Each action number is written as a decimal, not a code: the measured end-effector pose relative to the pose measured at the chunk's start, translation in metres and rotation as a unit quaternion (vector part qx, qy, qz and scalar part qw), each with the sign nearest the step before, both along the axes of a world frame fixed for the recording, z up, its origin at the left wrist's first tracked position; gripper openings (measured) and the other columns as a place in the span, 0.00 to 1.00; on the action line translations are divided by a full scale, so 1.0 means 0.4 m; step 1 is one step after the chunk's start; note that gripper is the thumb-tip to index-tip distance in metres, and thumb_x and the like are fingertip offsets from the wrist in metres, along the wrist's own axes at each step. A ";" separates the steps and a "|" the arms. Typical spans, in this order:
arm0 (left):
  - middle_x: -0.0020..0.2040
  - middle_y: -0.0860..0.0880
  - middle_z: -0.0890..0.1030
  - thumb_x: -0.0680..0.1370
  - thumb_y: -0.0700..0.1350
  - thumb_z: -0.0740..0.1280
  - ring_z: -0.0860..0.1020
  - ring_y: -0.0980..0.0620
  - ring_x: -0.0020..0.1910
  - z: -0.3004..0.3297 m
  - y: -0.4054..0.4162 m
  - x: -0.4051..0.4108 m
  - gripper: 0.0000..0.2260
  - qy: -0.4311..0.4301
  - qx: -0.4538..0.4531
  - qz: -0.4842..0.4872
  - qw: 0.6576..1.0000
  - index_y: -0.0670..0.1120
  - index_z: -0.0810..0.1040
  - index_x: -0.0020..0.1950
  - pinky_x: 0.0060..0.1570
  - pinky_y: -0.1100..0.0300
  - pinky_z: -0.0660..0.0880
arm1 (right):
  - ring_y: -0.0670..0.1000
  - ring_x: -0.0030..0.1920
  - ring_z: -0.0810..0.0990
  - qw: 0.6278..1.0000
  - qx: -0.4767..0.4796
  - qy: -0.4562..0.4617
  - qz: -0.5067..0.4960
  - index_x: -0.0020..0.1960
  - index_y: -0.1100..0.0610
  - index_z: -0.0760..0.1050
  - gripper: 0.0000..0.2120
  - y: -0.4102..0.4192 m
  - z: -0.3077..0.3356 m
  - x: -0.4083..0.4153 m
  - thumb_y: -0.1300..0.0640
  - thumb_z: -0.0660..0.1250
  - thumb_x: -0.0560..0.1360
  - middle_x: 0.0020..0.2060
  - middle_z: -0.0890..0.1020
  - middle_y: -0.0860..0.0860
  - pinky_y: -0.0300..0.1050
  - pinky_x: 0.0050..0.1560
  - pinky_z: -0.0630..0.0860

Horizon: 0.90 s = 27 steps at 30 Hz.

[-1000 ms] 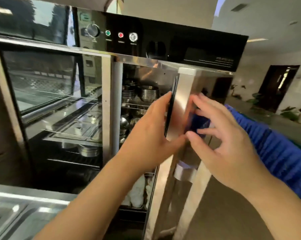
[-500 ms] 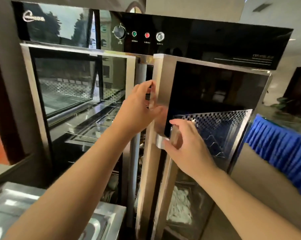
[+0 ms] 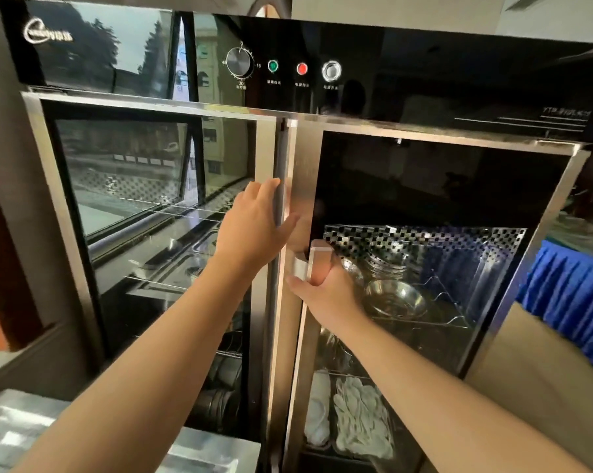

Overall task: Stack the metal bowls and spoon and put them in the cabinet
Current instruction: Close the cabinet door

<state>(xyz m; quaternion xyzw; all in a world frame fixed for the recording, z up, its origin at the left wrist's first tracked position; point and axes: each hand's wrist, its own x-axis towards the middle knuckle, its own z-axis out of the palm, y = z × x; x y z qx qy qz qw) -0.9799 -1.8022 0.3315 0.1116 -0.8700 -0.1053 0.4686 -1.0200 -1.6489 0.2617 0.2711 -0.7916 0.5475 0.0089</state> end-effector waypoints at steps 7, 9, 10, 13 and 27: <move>0.71 0.44 0.72 0.77 0.65 0.62 0.71 0.43 0.69 -0.014 -0.125 -0.078 0.34 -0.058 -0.011 0.013 0.998 0.48 0.63 0.77 0.64 0.47 0.73 | 0.53 0.38 0.84 0.999 0.004 -0.046 -0.016 0.52 0.55 0.77 0.17 -0.107 -0.011 -0.098 0.46 0.76 0.71 0.36 0.80 0.50 0.58 0.47 0.84; 0.73 0.44 0.70 0.77 0.67 0.60 0.69 0.42 0.72 -0.019 -0.160 -0.101 0.35 -0.077 -0.008 0.018 0.997 0.49 0.60 0.78 0.65 0.44 0.73 | 0.52 0.40 0.85 0.998 0.006 -0.063 -0.020 0.55 0.54 0.77 0.19 -0.132 -0.018 -0.122 0.44 0.75 0.70 0.39 0.83 0.50 0.58 0.48 0.84; 0.75 0.44 0.68 0.77 0.68 0.58 0.66 0.42 0.74 -0.023 -0.177 -0.114 0.36 -0.092 -0.007 0.022 0.995 0.49 0.59 0.78 0.66 0.42 0.73 | 0.52 0.41 0.86 0.997 0.009 -0.068 -0.020 0.57 0.52 0.76 0.21 -0.144 -0.021 -0.134 0.43 0.75 0.70 0.41 0.84 0.50 0.57 0.48 0.84; 0.81 0.44 0.59 0.77 0.71 0.54 0.56 0.42 0.79 -0.043 -0.217 -0.156 0.39 -0.134 -0.001 0.037 0.990 0.50 0.53 0.81 0.73 0.40 0.64 | 0.48 0.43 0.85 0.998 0.017 -0.059 -0.021 0.61 0.46 0.70 0.25 -0.165 -0.038 -0.160 0.42 0.76 0.69 0.46 0.83 0.47 0.51 0.46 0.83; 0.82 0.47 0.53 0.80 0.69 0.48 0.50 0.42 0.81 -0.147 -0.264 -0.271 0.33 -0.098 -0.007 0.085 0.992 0.56 0.50 0.81 0.75 0.44 0.54 | 0.39 0.34 0.82 0.995 0.091 -0.048 0.003 0.42 0.41 0.72 0.13 -0.210 -0.151 -0.256 0.40 0.75 0.70 0.35 0.81 0.38 0.31 0.31 0.74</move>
